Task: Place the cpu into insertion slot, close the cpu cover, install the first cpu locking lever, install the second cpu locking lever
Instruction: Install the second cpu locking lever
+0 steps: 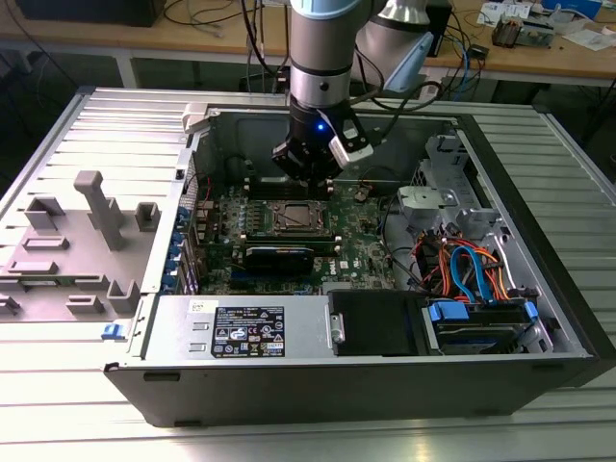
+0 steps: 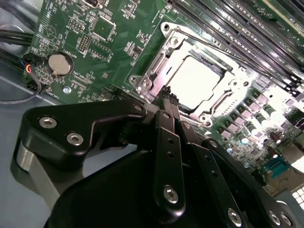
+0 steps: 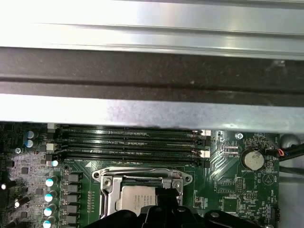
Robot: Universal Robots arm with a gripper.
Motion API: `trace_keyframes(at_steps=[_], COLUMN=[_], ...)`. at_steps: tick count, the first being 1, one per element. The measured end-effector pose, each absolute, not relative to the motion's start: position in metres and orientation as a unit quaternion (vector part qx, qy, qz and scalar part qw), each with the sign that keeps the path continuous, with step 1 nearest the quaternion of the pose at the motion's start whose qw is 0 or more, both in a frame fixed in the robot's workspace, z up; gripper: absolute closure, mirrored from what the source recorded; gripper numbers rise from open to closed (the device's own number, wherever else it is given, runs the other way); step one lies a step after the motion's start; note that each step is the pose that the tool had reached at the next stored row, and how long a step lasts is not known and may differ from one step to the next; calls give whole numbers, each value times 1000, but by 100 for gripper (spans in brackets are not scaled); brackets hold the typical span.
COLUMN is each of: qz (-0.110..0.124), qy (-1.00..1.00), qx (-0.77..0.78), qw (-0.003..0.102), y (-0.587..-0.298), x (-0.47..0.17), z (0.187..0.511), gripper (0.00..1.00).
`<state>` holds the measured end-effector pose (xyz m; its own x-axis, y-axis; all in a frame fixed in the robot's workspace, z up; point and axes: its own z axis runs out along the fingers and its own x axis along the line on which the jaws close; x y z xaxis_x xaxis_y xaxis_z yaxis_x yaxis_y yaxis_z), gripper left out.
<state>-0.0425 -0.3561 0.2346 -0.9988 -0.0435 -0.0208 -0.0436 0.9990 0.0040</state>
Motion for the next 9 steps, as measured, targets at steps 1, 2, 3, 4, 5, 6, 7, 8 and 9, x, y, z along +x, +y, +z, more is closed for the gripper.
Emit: trace_keyframes(at_steps=[1,2,3,4,5,6,7,8,9], qz=[2,2,2,2,2,2,2,2,2], qy=[1000,1000,1000,1000,1000,1000,1000,1000,1000], qx=[-22,-22,-22,-22,-22,-22,-22,-22,-22], qw=[10,9,7,7,7,7,7,7,7], y=[-357,-358,-360,-362,-363,-365,-366,-367,-369], x=[-43,-43,-43,-42,-42,-43,-43,-43,-43], z=[235,235,235,235,235,235,235,235,235], gripper=[89,89,89,89,89,89,89,89,89])
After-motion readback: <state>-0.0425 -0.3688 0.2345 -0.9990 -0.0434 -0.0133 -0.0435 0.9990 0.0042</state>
